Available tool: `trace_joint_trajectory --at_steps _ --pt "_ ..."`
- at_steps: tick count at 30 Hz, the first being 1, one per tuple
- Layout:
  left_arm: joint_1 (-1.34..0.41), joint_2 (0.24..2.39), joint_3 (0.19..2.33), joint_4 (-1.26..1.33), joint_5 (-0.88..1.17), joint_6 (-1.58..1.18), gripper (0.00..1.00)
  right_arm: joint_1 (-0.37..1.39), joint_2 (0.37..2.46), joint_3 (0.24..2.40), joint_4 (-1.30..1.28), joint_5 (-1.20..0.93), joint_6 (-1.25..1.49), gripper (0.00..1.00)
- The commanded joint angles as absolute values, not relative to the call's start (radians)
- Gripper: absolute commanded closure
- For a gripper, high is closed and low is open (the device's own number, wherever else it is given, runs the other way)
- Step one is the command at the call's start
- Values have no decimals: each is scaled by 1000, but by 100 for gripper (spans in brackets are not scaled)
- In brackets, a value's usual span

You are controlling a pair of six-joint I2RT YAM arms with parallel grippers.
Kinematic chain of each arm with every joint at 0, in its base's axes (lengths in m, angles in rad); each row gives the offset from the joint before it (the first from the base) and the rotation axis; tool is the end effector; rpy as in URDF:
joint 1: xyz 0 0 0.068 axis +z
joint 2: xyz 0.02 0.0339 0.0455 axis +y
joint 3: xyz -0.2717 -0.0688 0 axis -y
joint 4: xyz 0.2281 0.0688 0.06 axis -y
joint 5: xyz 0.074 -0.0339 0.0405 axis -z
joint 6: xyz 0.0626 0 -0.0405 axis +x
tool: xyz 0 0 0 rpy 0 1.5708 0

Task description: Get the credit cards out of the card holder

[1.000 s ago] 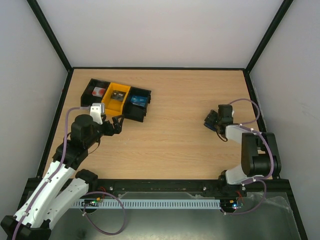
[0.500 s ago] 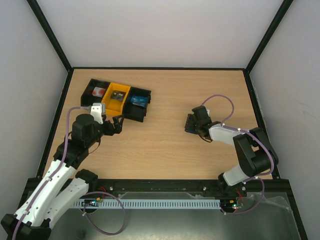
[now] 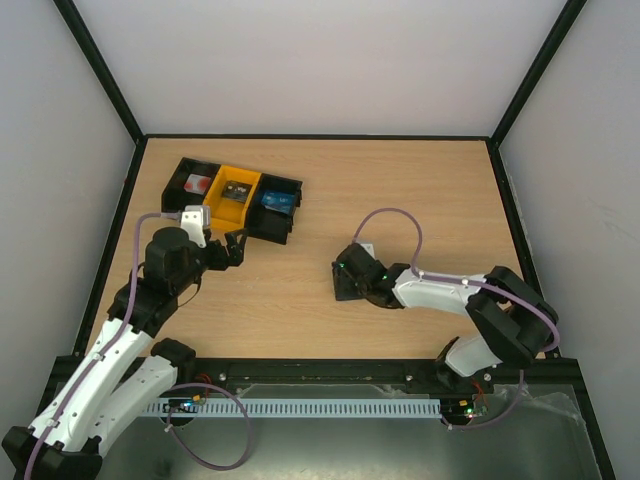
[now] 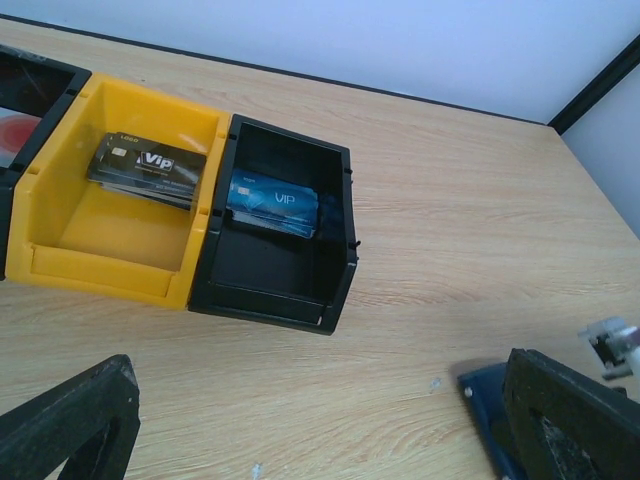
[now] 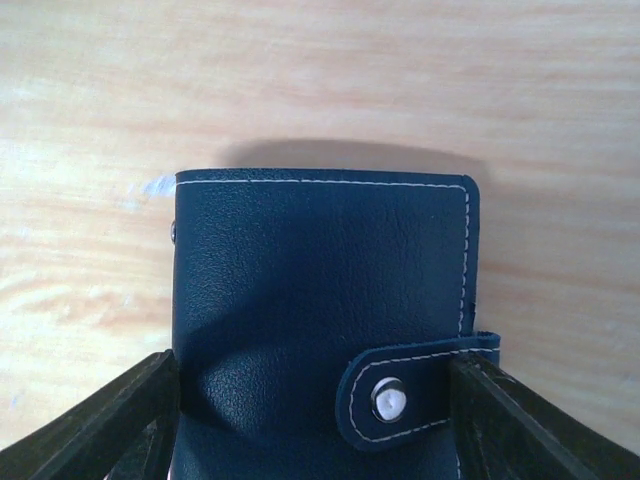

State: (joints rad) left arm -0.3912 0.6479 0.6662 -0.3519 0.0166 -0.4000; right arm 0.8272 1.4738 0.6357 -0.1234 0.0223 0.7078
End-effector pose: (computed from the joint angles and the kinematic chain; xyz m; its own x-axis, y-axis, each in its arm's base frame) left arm 0.1469 -0.0617 0.2969 -0.4329 -0.2426 -0.8682 0.2466 0.8945 -0.3730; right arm 0.1831 0.1971 0.1425 -0.8946 -0.0125 -0.4467 -0.1916 0.9138 0.3582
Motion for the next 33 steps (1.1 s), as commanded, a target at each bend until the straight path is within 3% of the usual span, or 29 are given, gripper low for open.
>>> trace_joint_trajectory --at_steps 1,11,23,33 --pt "-388 646 664 -356 -2 -390 0 910 1483 631 -356 -22 758 30" --pt "-388 664 669 -355 -5 -390 0 922 1349 688 -456 34 736 28" --pt "-387 680 669 -349 -5 -387 0 922 1396 713 -431 74 714 62" --pt "-387 699 675 -356 3 -384 0 922 1427 760 -456 104 704 67"
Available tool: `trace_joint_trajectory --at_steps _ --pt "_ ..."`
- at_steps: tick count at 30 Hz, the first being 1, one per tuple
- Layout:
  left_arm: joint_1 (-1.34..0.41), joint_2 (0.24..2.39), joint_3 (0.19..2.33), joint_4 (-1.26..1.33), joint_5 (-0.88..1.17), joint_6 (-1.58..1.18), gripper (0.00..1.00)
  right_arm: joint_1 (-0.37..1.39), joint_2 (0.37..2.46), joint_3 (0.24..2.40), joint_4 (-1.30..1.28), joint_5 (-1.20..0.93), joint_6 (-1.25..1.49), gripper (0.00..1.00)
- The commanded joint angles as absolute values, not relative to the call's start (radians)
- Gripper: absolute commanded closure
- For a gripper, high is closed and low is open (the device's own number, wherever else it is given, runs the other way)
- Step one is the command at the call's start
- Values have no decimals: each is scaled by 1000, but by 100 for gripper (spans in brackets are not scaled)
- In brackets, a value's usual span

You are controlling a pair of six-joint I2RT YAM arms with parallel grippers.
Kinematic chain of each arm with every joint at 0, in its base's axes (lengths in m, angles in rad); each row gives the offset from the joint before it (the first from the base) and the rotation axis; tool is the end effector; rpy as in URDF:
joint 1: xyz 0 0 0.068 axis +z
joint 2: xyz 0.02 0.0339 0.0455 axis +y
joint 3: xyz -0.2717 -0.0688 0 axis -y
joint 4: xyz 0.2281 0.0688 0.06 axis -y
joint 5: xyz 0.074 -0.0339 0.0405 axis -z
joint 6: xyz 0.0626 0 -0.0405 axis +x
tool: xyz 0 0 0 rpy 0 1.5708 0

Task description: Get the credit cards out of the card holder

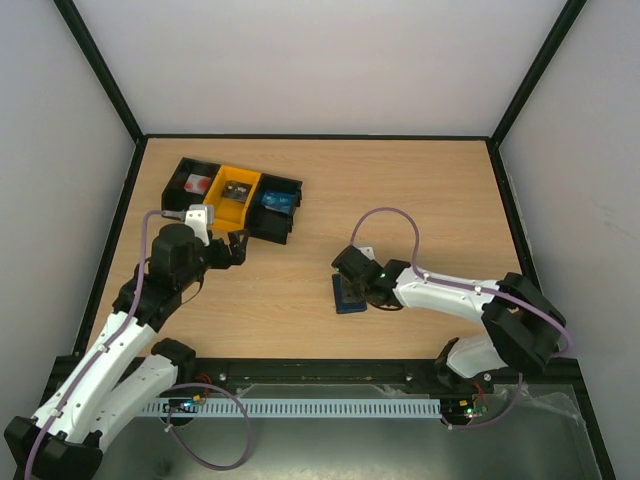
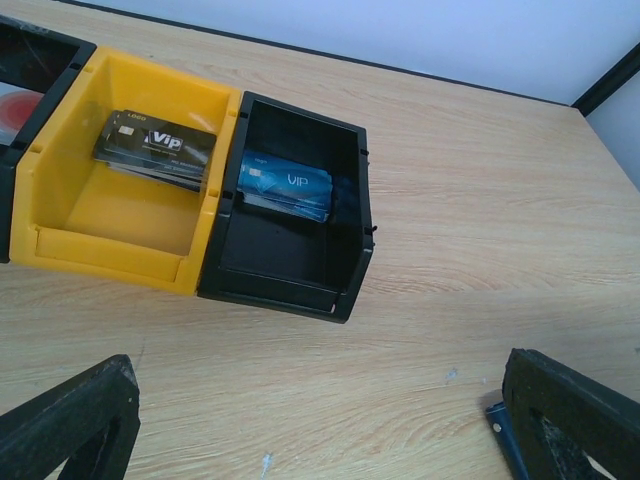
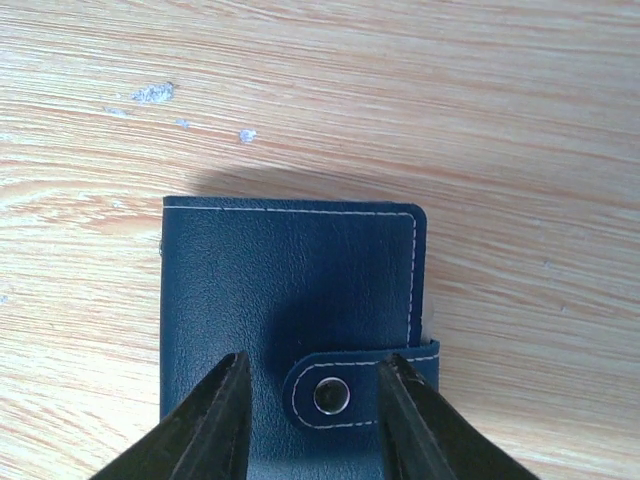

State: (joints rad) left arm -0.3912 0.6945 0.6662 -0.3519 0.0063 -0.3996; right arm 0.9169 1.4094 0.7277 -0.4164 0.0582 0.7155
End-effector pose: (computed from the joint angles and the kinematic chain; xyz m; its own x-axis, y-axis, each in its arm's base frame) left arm 0.1550 -0.0643 0.2902 -0.4665 -0.2284 -0.8545 0.2228 0.9046 -0.3634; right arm 0.1570 0.1989 0.1630 -0.9180 -0.1212 -0.3776 -0.2306 0.9378 0.2596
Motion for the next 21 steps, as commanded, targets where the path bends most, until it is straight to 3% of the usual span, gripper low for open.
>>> trace_joint_trajectory --at_steps 1,12,21 --pt "-387 697 675 -357 3 -385 0 922 1432 761 -462 109 707 69" --pt "-387 700 676 -356 6 -385 0 922 1449 749 -448 96 706 77" --pt "-387 698 674 -357 5 -385 0 923 1472 745 -447 100 709 78"
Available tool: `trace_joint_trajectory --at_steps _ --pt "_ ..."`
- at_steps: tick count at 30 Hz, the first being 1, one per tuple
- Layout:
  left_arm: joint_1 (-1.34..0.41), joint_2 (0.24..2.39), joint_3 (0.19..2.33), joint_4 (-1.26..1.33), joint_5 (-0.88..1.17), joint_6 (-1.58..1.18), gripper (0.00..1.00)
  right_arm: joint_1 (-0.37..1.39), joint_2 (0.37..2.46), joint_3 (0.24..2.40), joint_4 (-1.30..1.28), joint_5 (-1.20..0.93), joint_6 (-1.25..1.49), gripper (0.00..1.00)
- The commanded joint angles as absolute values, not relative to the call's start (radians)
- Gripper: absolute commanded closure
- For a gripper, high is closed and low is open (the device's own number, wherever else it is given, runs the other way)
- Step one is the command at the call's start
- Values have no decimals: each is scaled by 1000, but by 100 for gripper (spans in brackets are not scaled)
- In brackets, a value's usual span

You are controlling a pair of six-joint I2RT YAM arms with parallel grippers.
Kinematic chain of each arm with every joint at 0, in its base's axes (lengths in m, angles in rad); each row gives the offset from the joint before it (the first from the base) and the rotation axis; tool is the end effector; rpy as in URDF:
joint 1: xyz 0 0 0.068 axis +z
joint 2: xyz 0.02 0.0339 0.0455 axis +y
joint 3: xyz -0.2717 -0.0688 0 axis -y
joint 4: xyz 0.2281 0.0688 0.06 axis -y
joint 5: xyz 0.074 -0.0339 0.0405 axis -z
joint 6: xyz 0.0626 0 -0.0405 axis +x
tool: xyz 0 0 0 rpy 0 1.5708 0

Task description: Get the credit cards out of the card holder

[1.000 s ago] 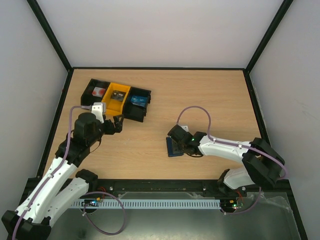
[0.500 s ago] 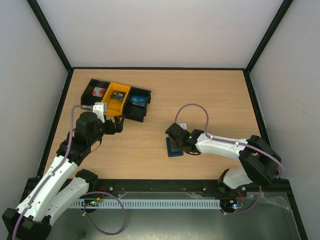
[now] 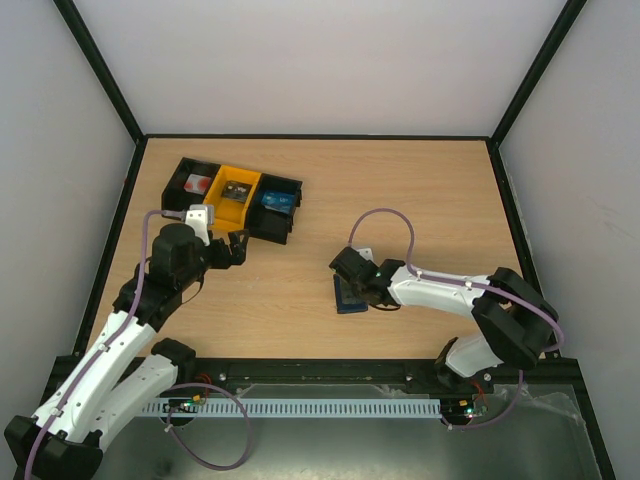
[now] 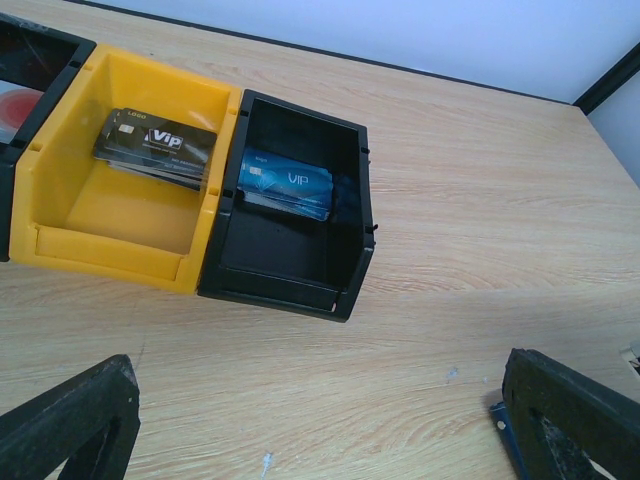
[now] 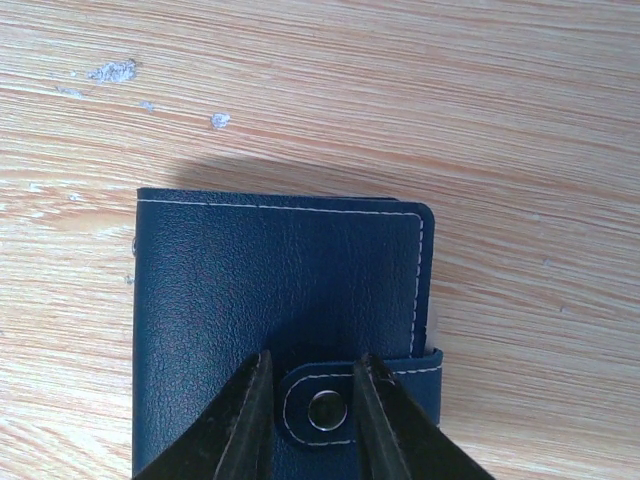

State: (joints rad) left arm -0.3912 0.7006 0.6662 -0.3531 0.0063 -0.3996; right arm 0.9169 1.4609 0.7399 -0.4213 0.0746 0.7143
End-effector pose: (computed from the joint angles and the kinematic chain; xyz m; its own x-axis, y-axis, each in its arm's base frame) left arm 0.1559 -0.0647 0.2892 -0.4722 -0.2261 -0.8520 0.2203 0.9056 -0.3624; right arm 0.1605 0.2018 0.1540 -0.9242 -0.1320 -0.3583 -0.2213 0.9498 0.2210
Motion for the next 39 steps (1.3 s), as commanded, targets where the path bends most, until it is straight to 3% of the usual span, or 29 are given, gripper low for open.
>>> trace_joint_trajectory --at_steps 1,20,27,39 --pt "-387 698 673 -356 5 -385 0 923 1471 746 -448 102 711 78" --pt "-387 693 673 -353 2 -380 0 933 1501 747 -448 93 703 71" --pt "-387 694 672 -352 2 -380 0 940 1506 747 -460 114 702 77" --pt "-387 699 672 -350 5 -380 0 946 1470 739 -446 118 717 98"
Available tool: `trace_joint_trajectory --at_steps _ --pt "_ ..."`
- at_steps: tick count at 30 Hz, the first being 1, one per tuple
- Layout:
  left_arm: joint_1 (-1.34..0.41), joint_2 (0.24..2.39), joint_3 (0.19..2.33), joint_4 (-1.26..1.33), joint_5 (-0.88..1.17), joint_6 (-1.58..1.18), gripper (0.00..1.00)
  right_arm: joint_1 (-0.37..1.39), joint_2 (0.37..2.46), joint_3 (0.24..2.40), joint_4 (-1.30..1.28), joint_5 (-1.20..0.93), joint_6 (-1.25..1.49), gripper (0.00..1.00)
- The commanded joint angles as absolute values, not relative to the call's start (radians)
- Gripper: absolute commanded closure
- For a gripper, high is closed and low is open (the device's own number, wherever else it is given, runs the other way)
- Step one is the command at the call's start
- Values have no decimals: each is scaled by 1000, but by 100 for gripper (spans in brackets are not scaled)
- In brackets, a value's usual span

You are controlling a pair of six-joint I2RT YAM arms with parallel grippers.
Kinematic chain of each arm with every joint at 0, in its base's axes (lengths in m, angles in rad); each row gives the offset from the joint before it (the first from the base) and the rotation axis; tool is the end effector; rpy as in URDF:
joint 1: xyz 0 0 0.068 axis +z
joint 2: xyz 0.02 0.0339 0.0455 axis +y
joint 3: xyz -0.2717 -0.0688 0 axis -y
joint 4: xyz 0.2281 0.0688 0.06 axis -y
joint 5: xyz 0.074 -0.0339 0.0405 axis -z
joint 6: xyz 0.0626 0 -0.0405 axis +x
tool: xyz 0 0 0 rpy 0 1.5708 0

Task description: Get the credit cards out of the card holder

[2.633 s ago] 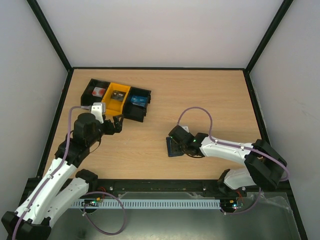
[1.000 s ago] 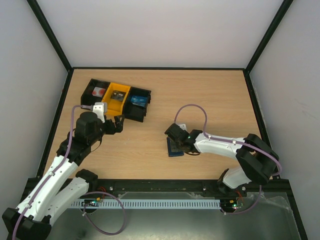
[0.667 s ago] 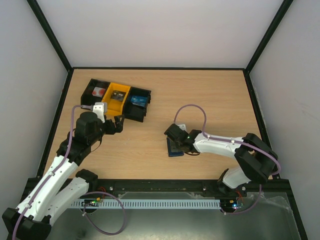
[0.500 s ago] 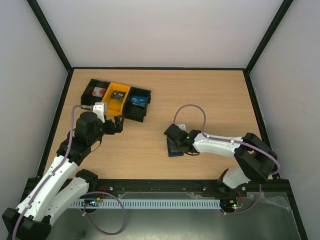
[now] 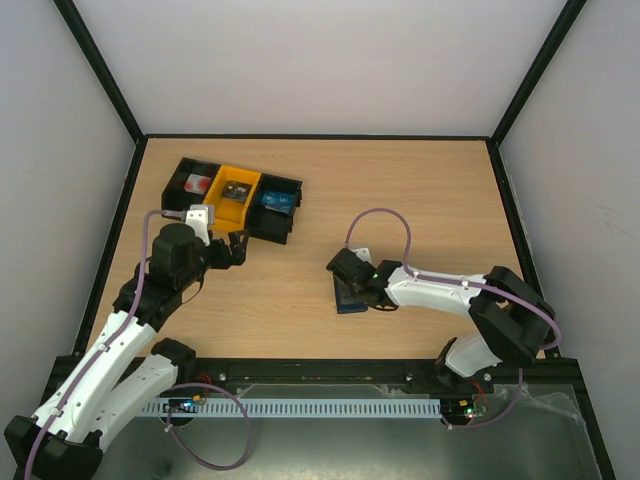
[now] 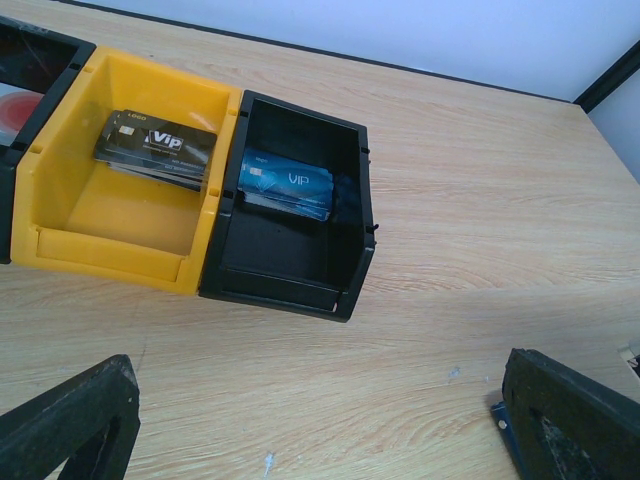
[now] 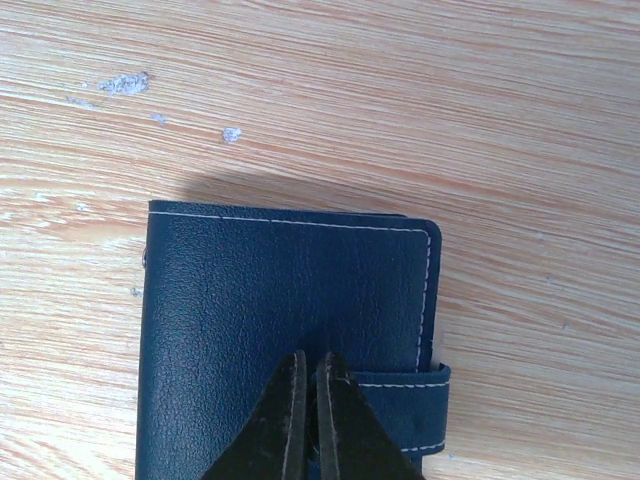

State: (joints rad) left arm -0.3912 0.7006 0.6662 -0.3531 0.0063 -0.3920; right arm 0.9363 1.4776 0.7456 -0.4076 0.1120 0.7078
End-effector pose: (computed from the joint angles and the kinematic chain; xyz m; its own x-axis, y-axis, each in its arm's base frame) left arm 0.1559 -0.0647 0.2892 -0.4706 -0.2192 -0.8547 0.2239 0.9073 -0.3559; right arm 0.1606 0.2064 0.1525 -0.9115 -0.1485 -0.3836 -0.2369 0.9518 0.1946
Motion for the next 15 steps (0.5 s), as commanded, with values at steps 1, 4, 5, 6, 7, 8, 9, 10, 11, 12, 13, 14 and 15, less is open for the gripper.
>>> trace_joint_trajectory --at_steps 1,4,5,6,7,8,9,10,11,12,13,14,15 --pt "-387 699 672 -351 6 -380 0 946 1467 737 -442 117 715 98" --pt "-387 699 672 -353 5 -380 0 946 1453 731 -428 106 716 98" --pt "-387 699 671 -353 5 -379 0 946 1449 728 -422 100 718 98" --pt "-387 698 670 -351 3 -380 0 946 1445 725 -416 93 718 98" --pt "-387 700 669 -350 3 -380 0 946 1439 721 -407 84 721 98" --pt "-387 702 668 -350 2 -380 0 946 1432 715 -394 73 724 98" --pt "-387 705 666 -351 3 -382 0 945 1424 710 -379 62 729 98" --pt "-387 712 666 -354 3 -382 0 946 1413 702 -354 47 735 98" --pt "-387 723 669 -358 9 -385 0 945 1402 695 -332 29 743 98" --pt "-387 733 673 -362 18 -386 0 946 1391 690 -312 8 749 98" --pt "-387 744 677 -369 33 -388 0 947 1380 686 -290 -11 756 98" --pt "-387 756 682 -373 51 -386 0 947 1367 682 -269 -27 762 98" --pt "-388 770 686 -379 76 -385 0 948 1350 675 -245 -42 767 98"
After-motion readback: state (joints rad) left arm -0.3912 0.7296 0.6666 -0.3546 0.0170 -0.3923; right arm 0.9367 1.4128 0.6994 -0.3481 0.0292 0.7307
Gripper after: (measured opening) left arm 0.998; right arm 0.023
